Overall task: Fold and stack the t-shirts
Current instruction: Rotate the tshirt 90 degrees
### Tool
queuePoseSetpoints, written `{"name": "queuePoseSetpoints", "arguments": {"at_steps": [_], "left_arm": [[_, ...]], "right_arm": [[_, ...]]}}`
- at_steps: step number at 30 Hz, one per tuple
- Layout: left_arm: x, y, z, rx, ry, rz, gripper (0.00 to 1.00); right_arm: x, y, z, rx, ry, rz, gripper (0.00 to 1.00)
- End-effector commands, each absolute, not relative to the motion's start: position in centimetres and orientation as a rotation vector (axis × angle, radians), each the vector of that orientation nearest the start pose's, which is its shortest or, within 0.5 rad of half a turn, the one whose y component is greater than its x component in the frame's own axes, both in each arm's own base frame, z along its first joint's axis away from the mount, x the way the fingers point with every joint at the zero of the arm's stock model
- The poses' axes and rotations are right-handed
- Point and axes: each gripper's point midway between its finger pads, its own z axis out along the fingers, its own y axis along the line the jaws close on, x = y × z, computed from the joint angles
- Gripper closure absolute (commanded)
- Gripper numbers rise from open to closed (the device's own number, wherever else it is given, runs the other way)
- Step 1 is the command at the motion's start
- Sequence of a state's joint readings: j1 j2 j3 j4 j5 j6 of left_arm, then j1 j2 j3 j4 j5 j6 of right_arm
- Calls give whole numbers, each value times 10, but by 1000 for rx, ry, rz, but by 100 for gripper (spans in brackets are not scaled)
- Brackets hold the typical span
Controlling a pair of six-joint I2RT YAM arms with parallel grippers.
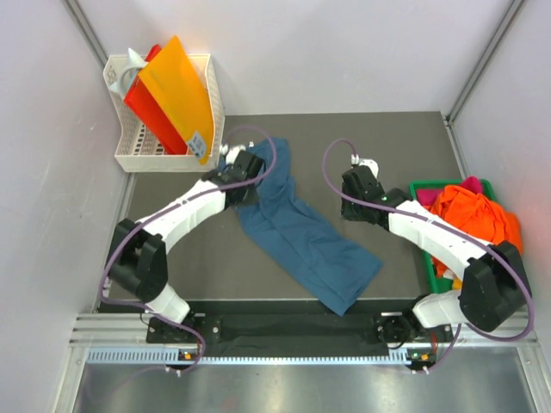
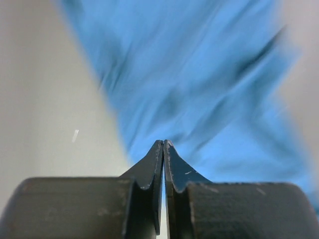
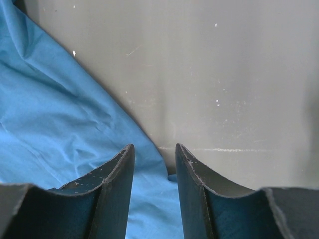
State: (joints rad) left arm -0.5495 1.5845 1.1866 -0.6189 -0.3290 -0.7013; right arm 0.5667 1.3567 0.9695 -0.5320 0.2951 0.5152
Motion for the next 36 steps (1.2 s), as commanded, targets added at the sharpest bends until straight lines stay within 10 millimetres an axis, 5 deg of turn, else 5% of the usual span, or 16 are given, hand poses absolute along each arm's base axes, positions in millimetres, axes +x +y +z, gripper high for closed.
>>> {"name": "queuePoseSetpoints", "arguments": {"at_steps": [1, 3, 4, 6, 7, 18, 26, 29, 36], "left_arm": [[413, -195, 128, -251, 2370, -50, 94], [435, -204, 127, -237, 2381, -24, 95], [443, -206, 97, -221, 2432, 20, 96], [462, -212, 93, -233, 2440, 8, 97], [467, -215, 75, -224, 2466, 20, 97], [538, -183, 34, -412, 2480, 65, 96], [540, -190, 10, -411, 2515, 24, 96], [528, -201, -20, -374, 2637, -5, 97], [503, -276, -48, -52, 2700, -45, 98]], "right_arm": [[317, 166, 134, 45, 2386, 170, 61], [317, 166, 135, 39, 2388, 166, 61], [318, 166, 138, 38, 2387, 167, 60], [318, 166, 140, 28, 2385, 164, 61], [319, 166, 143, 25, 2384, 163, 61], [316, 167, 147, -24, 2398, 157, 60], [314, 163, 137, -34, 2422, 132, 60], [314, 159, 138, -30, 2419, 123, 60], [315, 155, 136, -12, 2419, 119, 60]]}}
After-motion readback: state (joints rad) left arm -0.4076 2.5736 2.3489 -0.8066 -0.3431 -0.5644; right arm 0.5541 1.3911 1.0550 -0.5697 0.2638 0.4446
